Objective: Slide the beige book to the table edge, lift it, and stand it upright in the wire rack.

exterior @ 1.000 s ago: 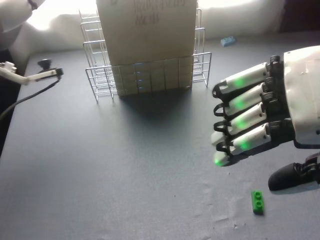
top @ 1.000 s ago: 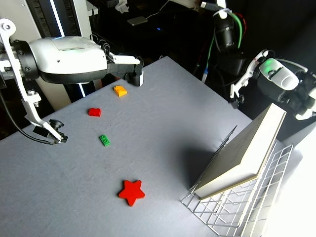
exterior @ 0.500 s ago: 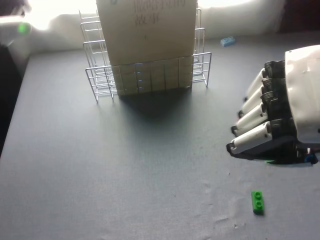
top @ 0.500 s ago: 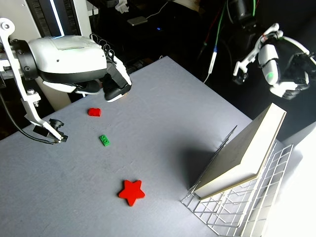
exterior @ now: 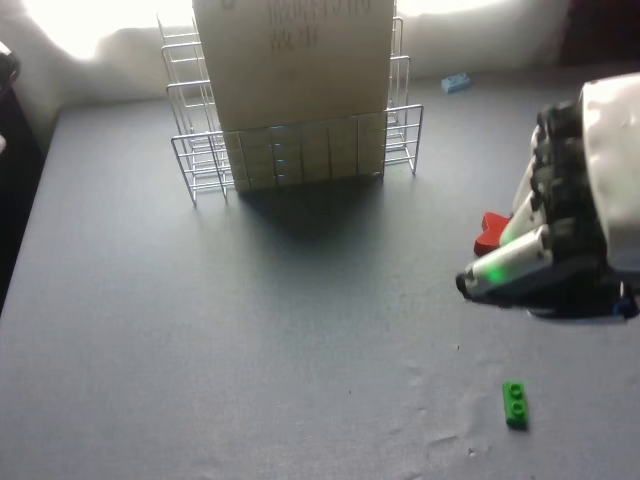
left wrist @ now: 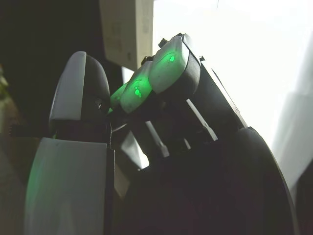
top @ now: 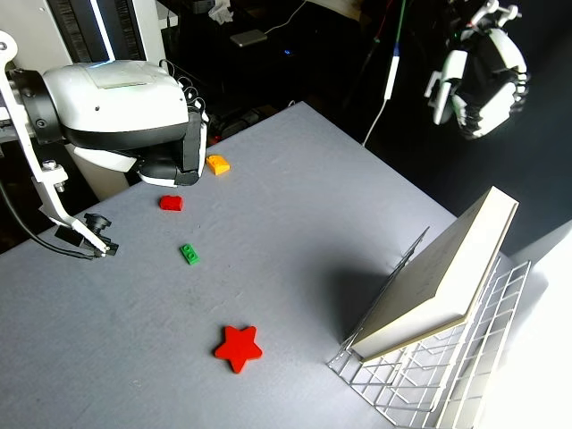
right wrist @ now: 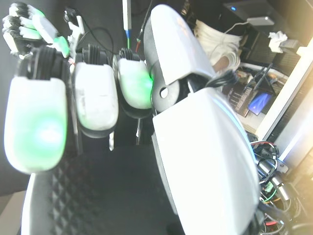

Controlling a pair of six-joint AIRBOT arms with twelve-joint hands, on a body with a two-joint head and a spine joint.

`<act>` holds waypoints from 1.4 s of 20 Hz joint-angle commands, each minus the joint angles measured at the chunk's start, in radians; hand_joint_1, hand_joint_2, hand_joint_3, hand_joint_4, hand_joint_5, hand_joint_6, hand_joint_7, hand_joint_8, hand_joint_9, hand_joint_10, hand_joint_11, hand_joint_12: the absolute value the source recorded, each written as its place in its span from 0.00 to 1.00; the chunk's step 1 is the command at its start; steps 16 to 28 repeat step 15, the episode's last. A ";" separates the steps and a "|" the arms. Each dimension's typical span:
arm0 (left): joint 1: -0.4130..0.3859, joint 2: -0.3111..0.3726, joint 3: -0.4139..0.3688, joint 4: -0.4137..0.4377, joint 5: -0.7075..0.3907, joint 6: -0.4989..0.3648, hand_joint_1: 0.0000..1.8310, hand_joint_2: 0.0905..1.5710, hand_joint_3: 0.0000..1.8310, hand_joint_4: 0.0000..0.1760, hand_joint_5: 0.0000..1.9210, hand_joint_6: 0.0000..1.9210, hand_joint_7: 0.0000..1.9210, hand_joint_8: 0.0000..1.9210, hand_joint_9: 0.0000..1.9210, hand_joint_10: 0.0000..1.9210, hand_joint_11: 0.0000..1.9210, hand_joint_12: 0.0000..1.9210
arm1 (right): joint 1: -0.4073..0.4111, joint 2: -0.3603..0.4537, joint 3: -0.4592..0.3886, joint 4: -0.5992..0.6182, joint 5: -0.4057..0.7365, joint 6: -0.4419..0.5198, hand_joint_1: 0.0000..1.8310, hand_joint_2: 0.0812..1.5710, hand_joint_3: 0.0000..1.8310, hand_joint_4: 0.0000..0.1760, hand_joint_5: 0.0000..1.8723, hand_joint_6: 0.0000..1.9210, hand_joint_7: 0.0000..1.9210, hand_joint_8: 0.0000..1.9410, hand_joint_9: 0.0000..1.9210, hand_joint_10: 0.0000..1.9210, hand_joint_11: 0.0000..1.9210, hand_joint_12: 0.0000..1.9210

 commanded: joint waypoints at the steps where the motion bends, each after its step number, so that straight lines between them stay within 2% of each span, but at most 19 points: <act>1: -0.015 0.016 -0.004 -0.043 -0.083 -0.005 0.74 0.78 0.00 0.00 0.59 1.00 0.67 1.00 0.68 1.00 0.69 1.00 | 0.000 0.006 -0.004 0.090 0.069 -0.021 0.63 0.81 0.03 0.00 0.63 1.00 0.70 1.00 0.77 1.00 0.86 1.00; 5: -0.038 0.047 -0.007 0.080 -0.098 -0.005 0.75 0.76 0.00 0.00 0.57 1.00 0.65 1.00 0.67 1.00 0.68 1.00 | -0.020 0.013 -0.007 0.189 0.121 -0.109 0.67 0.78 0.04 0.00 0.62 1.00 0.68 1.00 0.75 1.00 0.84 1.00; 8: -0.042 0.068 -0.016 0.106 -0.112 0.002 0.75 0.76 0.00 0.00 0.56 1.00 0.65 1.00 0.66 1.00 0.67 1.00 | -0.018 0.008 -0.005 0.346 0.140 -0.257 0.66 0.78 0.05 0.00 0.62 1.00 0.68 1.00 0.74 1.00 0.83 1.00; 10: -0.044 0.082 -0.030 0.134 -0.112 0.001 0.75 0.76 0.00 0.00 0.54 1.00 0.64 1.00 0.65 1.00 0.66 1.00 | -0.036 -0.001 -0.001 0.380 0.178 -0.269 0.66 0.77 0.06 0.00 0.63 1.00 0.68 1.00 0.75 1.00 0.83 1.00; 13: -0.045 0.091 -0.042 0.153 -0.112 0.000 0.76 0.76 0.00 0.00 0.54 1.00 0.64 1.00 0.66 1.00 0.66 1.00 | -0.041 -0.026 0.014 0.414 0.238 -0.299 0.67 0.65 0.25 0.00 0.62 1.00 0.67 1.00 0.74 1.00 0.83 1.00; 14: -0.047 0.089 -0.045 0.165 -0.114 -0.002 0.76 0.77 0.00 0.00 0.55 1.00 0.64 1.00 0.67 1.00 0.67 1.00 | -0.045 -0.044 0.033 0.429 0.262 -0.368 0.67 0.61 0.30 0.00 0.62 1.00 0.68 1.00 0.74 1.00 0.83 1.00; 28: -0.047 0.090 -0.046 0.165 -0.115 -0.003 0.76 0.77 0.00 0.00 0.55 1.00 0.64 1.00 0.67 1.00 0.67 1.00 | -0.045 -0.045 0.035 0.428 0.263 -0.374 0.67 0.61 0.30 0.00 0.62 1.00 0.68 1.00 0.74 1.00 0.83 1.00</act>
